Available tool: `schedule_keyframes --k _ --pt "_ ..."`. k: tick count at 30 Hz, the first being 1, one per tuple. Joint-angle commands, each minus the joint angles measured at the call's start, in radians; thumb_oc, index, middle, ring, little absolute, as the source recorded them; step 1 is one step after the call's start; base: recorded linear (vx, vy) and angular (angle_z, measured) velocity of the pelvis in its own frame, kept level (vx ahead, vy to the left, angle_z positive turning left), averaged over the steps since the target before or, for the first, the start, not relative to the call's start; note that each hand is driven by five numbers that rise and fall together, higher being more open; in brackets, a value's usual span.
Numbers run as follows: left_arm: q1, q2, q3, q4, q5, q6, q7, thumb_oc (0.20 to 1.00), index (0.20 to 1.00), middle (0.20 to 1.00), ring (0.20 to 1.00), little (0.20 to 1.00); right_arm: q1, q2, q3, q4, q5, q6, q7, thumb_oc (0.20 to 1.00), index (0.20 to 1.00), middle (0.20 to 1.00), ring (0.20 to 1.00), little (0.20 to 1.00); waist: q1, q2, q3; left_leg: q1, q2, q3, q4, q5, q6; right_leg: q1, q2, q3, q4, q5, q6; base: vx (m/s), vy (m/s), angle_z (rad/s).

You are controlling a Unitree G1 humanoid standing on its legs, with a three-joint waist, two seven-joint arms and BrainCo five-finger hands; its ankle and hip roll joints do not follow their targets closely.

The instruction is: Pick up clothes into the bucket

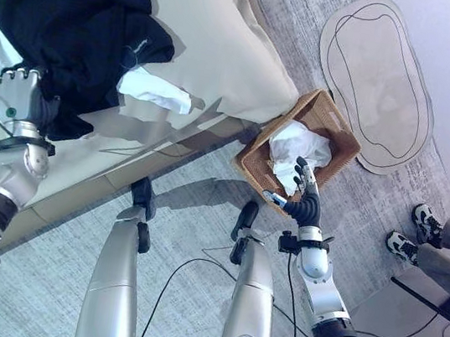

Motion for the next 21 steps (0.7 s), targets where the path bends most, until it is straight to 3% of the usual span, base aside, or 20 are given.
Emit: schedule_keyframes --k 1,10,11,16,21 --pt "0.052 -0.033 0.009 0.016 0.029 -0.026 -0.016 0.2 0.2 0.2 0.2 0.2 0.025 -0.028 -0.031 -0.05 0.0 -0.048 -0.002 1.0 1.0 1.0 1.0 1.0 0.006 0.002 -0.064 0.039 -0.025 -0.02 0.029 -0.095 0.027 -0.009 0.026 0.032 -0.062 0.081 0.023 0.0 0.0 0.0" --pt "0.155 -0.093 0.057 -0.07 -0.009 -0.078 -0.023 0.2 0.2 0.2 0.2 0.2 0.02 -0.004 -0.027 -0.001 -0.024 -0.026 -0.014 1.0 1.0 1.0 1.0 1.0 0.033 0.019 -0.088 0.183 -0.026 -0.008 -0.074 -0.069 0.021 0.118 0.021 0.019 -0.138 0.107 0.032 0.01 -0.001 0.0" --pt "0.2 -0.108 0.078 -0.136 -0.017 -0.096 -0.031 0.2 0.2 0.2 0.2 0.2 0.026 -0.001 -0.036 0.014 -0.027 -0.019 -0.013 1.0 1.0 1.0 1.0 1.0 0.041 0.022 -0.099 0.215 -0.033 0.001 -0.109 -0.032 0.026 0.154 0.013 0.005 -0.175 0.138 0.022 0.0 0.0 0.0" --pt "0.291 -0.122 0.125 -0.255 -0.022 -0.141 -0.047 0.2 0.2 0.2 0.2 0.2 0.047 0.004 -0.052 0.027 -0.035 -0.009 -0.008 1.0 1.0 1.0 1.0 1.0 0.057 0.033 -0.132 0.306 -0.032 0.004 -0.17 -0.02 0.019 0.246 0.016 -0.004 -0.233 0.147 0.025 0.06 -0.017 0.04" --pt "0.402 -0.166 0.207 -0.474 -0.105 -0.237 -0.113 0.2 0.2 0.2 0.2 0.2 0.085 0.01 -0.085 0.048 -0.04 0.007 0.01 1.0 1.0 1.0 1.0 1.0 0.08 0.049 -0.175 0.407 -0.03 0.002 -0.239 -0.006 0.012 0.351 0.02 -0.02 -0.295 0.151 0.028 0.1 -0.027 0.03"
